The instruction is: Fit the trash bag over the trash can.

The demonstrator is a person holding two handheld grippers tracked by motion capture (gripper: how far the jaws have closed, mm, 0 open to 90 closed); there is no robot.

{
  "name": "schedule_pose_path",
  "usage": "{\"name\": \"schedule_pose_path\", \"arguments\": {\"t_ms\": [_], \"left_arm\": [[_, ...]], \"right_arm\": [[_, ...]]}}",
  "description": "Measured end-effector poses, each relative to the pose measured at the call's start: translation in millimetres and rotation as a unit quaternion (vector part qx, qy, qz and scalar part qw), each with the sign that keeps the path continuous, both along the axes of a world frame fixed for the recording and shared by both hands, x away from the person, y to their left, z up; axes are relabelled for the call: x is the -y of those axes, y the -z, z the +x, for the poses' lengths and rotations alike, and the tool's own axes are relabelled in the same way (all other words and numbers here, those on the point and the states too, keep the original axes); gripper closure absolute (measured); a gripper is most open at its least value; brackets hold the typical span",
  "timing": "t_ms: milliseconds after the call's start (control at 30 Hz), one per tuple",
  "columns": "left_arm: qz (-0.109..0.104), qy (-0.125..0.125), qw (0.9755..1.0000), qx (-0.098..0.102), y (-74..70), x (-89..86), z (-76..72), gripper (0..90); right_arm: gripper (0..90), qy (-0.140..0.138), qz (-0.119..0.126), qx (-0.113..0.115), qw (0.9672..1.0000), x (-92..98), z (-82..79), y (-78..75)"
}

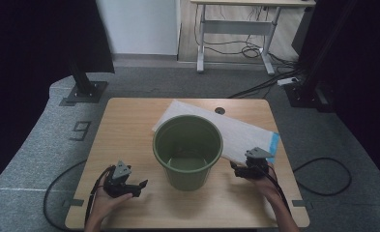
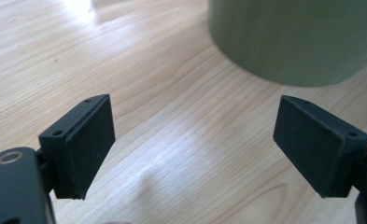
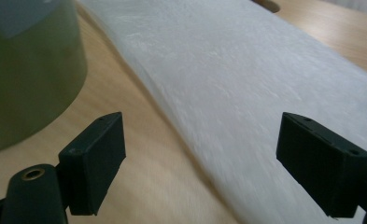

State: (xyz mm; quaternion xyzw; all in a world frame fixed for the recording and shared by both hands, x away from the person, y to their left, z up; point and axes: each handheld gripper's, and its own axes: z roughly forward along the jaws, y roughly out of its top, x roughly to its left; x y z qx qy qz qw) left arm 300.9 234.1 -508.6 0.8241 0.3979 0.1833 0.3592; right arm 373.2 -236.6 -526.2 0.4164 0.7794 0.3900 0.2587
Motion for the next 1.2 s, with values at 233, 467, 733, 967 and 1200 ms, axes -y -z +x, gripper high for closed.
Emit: {"name": "schedule_pose_path", "arguments": {"t_ms": [233, 467, 733, 967, 1200], "left_arm": [[-0.024, -0.004, 0.9997, -0.007, 3.7, -9.1, 0.1, 13.6], [-0.080, -0.002, 0.9968, -0.008, -0.7, -18.3, 1.1, 13.7], [-0.094, -0.002, 0.9955, -0.012, 0.5, -20.1, 3.6, 14.3], [-0.100, 0.004, 0.9949, -0.010, -2.3, -17.0, 4.5, 14.3], [-0.101, -0.010, 0.9948, 0.000, -4.3, -19.5, 5.1, 14.8]], "right_arm": [[23.8, -0.004, -0.038, -0.023, 0.9990, -26.3, 38.3, 10.6], [37.2, -0.015, -0.027, -0.057, 0.9979, -27.3, 50.5, 22.9], [88.6, -0.039, -0.004, -0.100, 0.9942, -18.7, 48.7, 17.9], [88.9, -0.021, -0.011, -0.090, 0.9957, -1.4, 18.1, 17.3], [88.9, -0.010, 0.010, -0.100, 0.9949, 18.5, -16.6, 18.9]]}}
